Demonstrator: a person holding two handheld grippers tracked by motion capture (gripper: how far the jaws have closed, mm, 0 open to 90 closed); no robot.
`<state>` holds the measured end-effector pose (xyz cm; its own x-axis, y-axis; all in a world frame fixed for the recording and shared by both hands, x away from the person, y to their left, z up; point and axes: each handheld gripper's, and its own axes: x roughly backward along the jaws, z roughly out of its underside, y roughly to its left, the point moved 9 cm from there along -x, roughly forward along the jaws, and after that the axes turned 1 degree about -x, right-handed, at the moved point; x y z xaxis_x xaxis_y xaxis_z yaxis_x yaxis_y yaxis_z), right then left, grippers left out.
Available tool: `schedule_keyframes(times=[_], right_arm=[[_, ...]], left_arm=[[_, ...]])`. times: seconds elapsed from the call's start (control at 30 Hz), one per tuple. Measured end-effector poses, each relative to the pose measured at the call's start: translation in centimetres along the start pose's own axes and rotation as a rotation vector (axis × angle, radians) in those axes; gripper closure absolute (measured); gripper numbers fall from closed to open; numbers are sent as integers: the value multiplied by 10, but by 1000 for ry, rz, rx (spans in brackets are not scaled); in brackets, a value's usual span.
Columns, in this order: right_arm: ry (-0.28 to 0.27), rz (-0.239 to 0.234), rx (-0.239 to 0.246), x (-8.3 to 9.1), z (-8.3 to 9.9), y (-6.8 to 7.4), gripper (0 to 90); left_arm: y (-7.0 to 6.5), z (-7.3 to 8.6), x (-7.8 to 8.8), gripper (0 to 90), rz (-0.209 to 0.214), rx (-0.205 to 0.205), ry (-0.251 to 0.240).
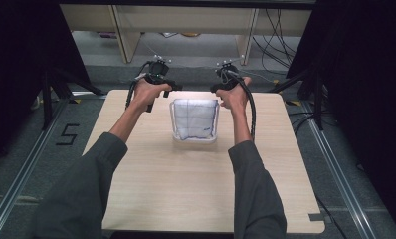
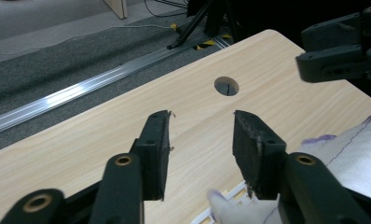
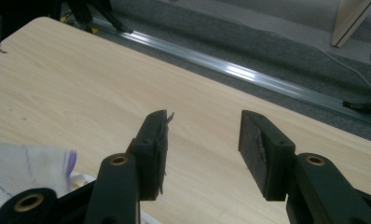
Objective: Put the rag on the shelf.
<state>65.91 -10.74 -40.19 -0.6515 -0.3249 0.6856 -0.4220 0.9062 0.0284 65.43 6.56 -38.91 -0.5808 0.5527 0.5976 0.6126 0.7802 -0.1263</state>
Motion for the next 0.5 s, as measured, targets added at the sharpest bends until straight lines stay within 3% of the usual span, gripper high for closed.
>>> schedule_keyframes(times=[0.07, 0.3, 0.5], right_arm=[[-19, 7, -11, 4, -1, -3, 514], [-42, 20, -6, 25, 3, -14, 482], [-62, -11, -26, 42, 8, -14, 448]], left_arm=[[-1, -2, 5, 508, 14, 18, -17], [-7, -2, 21, 438, 35, 10, -39], [-7, 6, 29, 406, 45, 21, -43]])
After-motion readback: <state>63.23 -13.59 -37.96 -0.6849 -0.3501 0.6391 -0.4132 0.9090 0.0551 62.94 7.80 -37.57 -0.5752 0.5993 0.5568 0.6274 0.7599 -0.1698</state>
